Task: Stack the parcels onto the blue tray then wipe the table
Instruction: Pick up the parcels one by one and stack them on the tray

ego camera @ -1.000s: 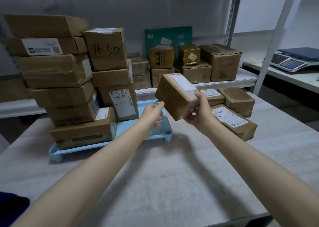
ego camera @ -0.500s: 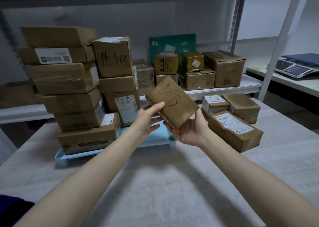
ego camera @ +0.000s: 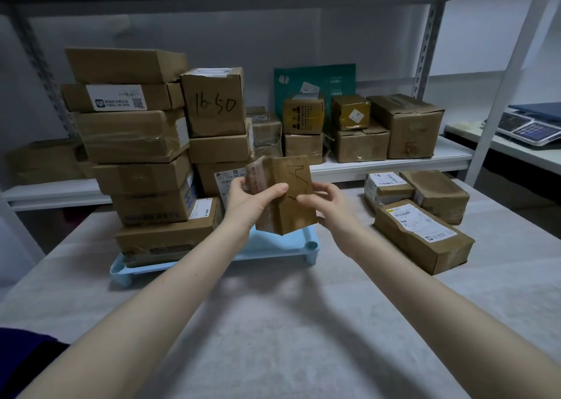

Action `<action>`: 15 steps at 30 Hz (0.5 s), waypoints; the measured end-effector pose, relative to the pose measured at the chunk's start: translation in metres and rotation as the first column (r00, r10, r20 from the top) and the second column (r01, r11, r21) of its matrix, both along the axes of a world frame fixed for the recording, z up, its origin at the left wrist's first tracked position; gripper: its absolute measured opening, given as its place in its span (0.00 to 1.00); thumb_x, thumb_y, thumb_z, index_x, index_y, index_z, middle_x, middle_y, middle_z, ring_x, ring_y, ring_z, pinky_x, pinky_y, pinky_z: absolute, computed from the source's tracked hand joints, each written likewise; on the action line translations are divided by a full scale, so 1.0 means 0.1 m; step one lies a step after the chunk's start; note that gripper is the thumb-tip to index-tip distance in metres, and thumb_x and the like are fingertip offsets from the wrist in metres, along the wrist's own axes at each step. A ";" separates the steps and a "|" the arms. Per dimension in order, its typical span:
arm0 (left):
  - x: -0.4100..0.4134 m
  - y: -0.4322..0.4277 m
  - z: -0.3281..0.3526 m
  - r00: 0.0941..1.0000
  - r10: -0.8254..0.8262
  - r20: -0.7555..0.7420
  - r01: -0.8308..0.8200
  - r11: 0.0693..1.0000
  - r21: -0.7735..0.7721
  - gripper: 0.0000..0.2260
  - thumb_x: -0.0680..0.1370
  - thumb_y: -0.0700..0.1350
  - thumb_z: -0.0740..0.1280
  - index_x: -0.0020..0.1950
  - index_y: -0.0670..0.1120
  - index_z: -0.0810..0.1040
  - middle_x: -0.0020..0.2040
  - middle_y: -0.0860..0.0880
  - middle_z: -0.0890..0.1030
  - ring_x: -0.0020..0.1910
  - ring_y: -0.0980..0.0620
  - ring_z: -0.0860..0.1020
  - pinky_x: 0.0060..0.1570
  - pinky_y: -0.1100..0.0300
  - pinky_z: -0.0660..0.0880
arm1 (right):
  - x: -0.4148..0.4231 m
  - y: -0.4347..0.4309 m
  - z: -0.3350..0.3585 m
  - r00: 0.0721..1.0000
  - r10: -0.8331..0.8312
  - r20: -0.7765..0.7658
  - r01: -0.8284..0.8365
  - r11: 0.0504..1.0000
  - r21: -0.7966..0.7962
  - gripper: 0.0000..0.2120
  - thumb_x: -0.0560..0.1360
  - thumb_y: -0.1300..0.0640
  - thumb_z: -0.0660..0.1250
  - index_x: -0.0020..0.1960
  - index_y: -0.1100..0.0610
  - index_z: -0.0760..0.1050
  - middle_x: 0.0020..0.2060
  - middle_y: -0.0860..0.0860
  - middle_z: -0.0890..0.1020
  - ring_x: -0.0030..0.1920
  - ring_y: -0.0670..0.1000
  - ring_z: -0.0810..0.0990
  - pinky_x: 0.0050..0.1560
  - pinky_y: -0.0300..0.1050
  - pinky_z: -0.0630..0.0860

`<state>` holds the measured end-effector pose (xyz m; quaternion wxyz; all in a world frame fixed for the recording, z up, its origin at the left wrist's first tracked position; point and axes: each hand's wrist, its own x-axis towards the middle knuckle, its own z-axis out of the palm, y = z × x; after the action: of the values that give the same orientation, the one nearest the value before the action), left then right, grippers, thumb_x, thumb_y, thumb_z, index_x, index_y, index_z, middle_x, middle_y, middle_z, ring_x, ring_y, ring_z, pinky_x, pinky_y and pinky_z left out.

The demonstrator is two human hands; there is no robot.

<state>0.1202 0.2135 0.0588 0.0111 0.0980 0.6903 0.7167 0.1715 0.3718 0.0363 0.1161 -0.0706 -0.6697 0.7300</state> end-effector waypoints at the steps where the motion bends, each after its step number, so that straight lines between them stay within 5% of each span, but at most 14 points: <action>1: 0.00 0.01 0.00 1.000 0.011 -0.012 -0.011 1.000 -0.011 0.32 0.68 0.50 0.78 0.65 0.49 0.65 0.55 0.53 0.74 0.54 0.54 0.75 0.53 0.58 0.72 | 0.01 -0.04 0.01 0.999 0.022 -0.042 -0.019 0.997 0.075 0.29 0.69 0.58 0.76 0.66 0.56 0.67 0.55 0.50 0.79 0.54 0.45 0.79 0.49 0.37 0.76; 6: 0.03 0.07 0.01 0.998 -0.016 -0.065 0.010 0.996 -0.087 0.40 0.67 0.58 0.76 0.72 0.44 0.64 0.65 0.49 0.72 0.62 0.51 0.71 0.60 0.56 0.72 | 0.00 -0.19 0.01 0.994 -0.062 -0.088 0.089 0.937 0.339 0.56 0.51 0.34 0.80 0.71 0.54 0.62 0.62 0.49 0.75 0.62 0.49 0.75 0.61 0.50 0.77; 9: 0.07 0.05 0.05 0.998 -0.027 -0.052 0.023 0.997 -0.079 0.34 0.67 0.61 0.74 0.66 0.45 0.72 0.60 0.48 0.79 0.60 0.49 0.77 0.58 0.51 0.77 | -0.02 -0.17 -0.02 0.991 -0.073 -0.114 0.102 0.953 0.285 0.47 0.54 0.30 0.77 0.68 0.47 0.69 0.60 0.48 0.79 0.61 0.49 0.78 0.59 0.52 0.78; 12: 0.05 0.01 0.06 0.999 -0.013 -0.037 0.011 0.999 -0.050 0.10 0.78 0.49 0.68 0.56 0.46 0.78 0.49 0.49 0.82 0.51 0.48 0.81 0.53 0.47 0.79 | 0.02 -0.15 0.00 0.988 0.009 -0.155 0.008 0.994 0.106 0.30 0.69 0.47 0.76 0.68 0.49 0.71 0.58 0.49 0.81 0.57 0.48 0.80 0.56 0.46 0.80; 15: 0.04 -0.03 0.06 1.000 -0.005 0.008 0.005 1.000 -0.003 0.11 0.78 0.51 0.66 0.55 0.45 0.80 0.51 0.47 0.84 0.54 0.46 0.81 0.57 0.41 0.75 | 0.05 -0.12 0.02 0.985 0.074 -0.154 -0.081 0.996 -0.038 0.19 0.74 0.54 0.72 0.65 0.50 0.74 0.53 0.49 0.84 0.51 0.46 0.84 0.43 0.38 0.80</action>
<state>0.1244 0.2108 0.0651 0.0156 0.0967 0.6913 0.7159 0.1764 0.3602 0.0381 0.1368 0.0089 -0.6449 0.7519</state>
